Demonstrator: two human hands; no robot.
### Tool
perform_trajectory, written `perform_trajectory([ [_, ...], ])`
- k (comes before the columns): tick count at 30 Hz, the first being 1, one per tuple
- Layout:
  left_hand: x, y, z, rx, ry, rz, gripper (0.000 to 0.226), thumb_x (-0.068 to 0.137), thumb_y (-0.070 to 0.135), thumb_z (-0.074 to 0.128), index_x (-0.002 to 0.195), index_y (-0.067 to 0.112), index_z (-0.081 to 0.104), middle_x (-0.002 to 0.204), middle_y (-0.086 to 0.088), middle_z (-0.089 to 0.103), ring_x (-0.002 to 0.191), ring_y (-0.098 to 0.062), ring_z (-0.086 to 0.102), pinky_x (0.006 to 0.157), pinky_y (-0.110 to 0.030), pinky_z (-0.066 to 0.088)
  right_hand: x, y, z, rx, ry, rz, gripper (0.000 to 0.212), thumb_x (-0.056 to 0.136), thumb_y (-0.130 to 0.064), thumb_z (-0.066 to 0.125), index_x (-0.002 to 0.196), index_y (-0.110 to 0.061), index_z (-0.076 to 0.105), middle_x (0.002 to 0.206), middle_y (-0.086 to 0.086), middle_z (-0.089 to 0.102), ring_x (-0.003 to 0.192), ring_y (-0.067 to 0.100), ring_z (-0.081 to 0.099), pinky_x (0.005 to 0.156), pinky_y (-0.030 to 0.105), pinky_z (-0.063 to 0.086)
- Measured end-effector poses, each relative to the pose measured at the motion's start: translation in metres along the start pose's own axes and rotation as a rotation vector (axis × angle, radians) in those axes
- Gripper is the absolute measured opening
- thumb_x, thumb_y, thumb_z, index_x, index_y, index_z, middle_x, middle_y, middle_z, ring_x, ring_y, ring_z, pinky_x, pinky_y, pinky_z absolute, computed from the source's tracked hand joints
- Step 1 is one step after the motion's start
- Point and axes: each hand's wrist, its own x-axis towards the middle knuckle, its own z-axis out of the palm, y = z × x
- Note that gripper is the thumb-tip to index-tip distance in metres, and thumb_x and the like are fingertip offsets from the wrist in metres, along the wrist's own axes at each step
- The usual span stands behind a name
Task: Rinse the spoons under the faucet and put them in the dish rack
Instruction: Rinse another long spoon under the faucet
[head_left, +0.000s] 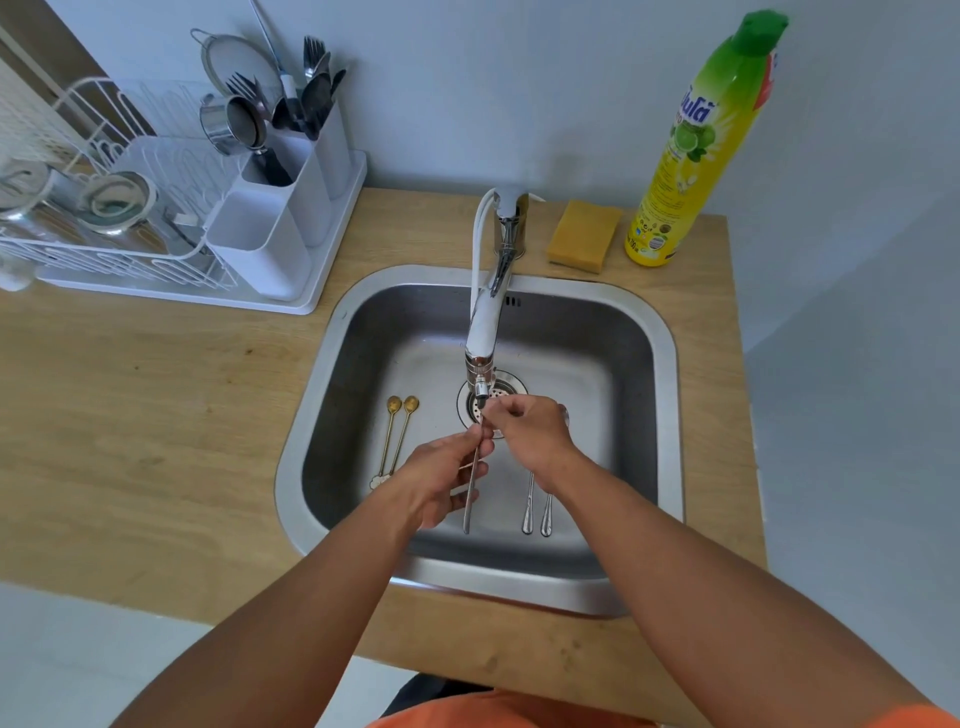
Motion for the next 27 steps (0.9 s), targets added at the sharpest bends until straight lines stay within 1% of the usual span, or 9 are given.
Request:
perform_trajectory([
  [2,0.003,-0.003,0.001,0.025,0.019,0.022,0.027,0.098,0.043,0.067,0.111,0.021,0.077,0.093,0.008,0.077,0.091,-0.015,0.064,0.087,-0.038,0.049,-0.001,0.003,-0.002,0.005,-0.016,0.022,0.018,0.095,-0.033,0.072,0.078,-0.028,0.076,0.069,-0.021,0.074,0.062,-0.009,0.066,0.064,0.014,0.045],
  [5,0.007,-0.007,0.003,0.167,0.008,0.103,0.023,0.103,0.036,0.062,0.111,0.021,0.077,0.095,0.009,0.080,0.086,-0.012,0.066,0.082,-0.034,0.049,-0.005,0.008,-0.009,0.003,-0.057,0.031,0.015,0.097,-0.031,0.069,0.084,-0.024,0.075,0.064,-0.007,0.074,0.047,0.001,0.062,0.050,0.010,0.045],
  [8,0.009,-0.009,0.006,0.289,-0.040,0.155,0.023,0.105,0.030,0.057,0.109,0.020,0.078,0.090,0.009,0.079,0.079,-0.008,0.067,0.077,-0.030,0.050,-0.007,0.012,-0.018,-0.024,-0.089,0.045,0.016,0.100,-0.027,0.065,0.087,-0.022,0.072,0.053,-0.004,0.069,0.038,0.001,0.055,0.040,0.008,0.039],
  [11,0.013,-0.010,0.009,0.304,-0.044,0.188,0.022,0.104,0.031,0.060,0.105,0.021,0.079,0.089,0.008,0.080,0.082,-0.010,0.069,0.075,-0.029,0.052,-0.007,0.013,-0.021,-0.035,-0.103,0.053,0.017,0.100,-0.027,0.064,0.089,-0.017,0.073,0.052,-0.001,0.066,0.041,0.003,0.056,0.040,0.008,0.039],
  [15,0.021,-0.014,0.016,0.326,0.072,0.278,0.016,0.096,0.034,0.072,0.090,0.023,0.082,0.085,0.009,0.080,0.084,-0.014,0.065,0.071,-0.028,0.053,-0.008,0.016,-0.022,-0.008,0.001,0.018,0.014,0.097,-0.017,0.069,0.084,-0.016,0.074,0.061,-0.007,0.073,0.049,-0.001,0.063,0.048,0.007,0.044],
  [18,0.019,-0.014,0.021,0.152,0.004,0.118,0.023,0.091,0.045,0.076,0.098,0.024,0.081,0.093,0.009,0.081,0.090,-0.017,0.064,0.077,-0.034,0.053,-0.005,0.013,-0.026,0.061,-0.010,0.083,0.012,0.096,-0.022,0.071,0.088,-0.015,0.076,0.062,-0.008,0.070,0.046,0.004,0.057,0.043,0.012,0.042],
  [20,0.018,-0.012,0.018,0.060,-0.058,-0.003,0.036,0.088,0.055,0.074,0.104,0.022,0.079,0.094,0.009,0.080,0.092,-0.018,0.063,0.080,-0.038,0.053,-0.003,0.009,-0.029,0.091,-0.044,0.147,0.014,0.095,-0.032,0.073,0.090,-0.019,0.077,0.067,-0.011,0.069,0.057,0.006,0.054,0.047,0.019,0.041],
  [23,0.018,-0.011,0.009,0.022,-0.117,-0.101,0.039,0.087,0.059,0.073,0.104,0.024,0.077,0.095,0.009,0.074,0.094,-0.018,0.060,0.083,-0.039,0.050,0.000,0.009,-0.029,0.084,-0.066,0.192,0.019,0.094,-0.040,0.074,0.095,-0.021,0.079,0.066,-0.016,0.065,0.069,0.011,0.050,0.053,0.025,0.040],
  [27,0.020,-0.012,0.010,0.026,0.005,-0.117,0.030,0.084,0.045,0.082,0.105,0.024,0.079,0.098,0.006,0.072,0.091,-0.017,0.060,0.079,-0.036,0.047,-0.002,0.014,-0.019,0.009,-0.032,0.159,0.014,0.096,-0.037,0.070,0.093,-0.025,0.079,0.060,-0.021,0.065,0.058,0.003,0.050,0.050,0.020,0.040],
])
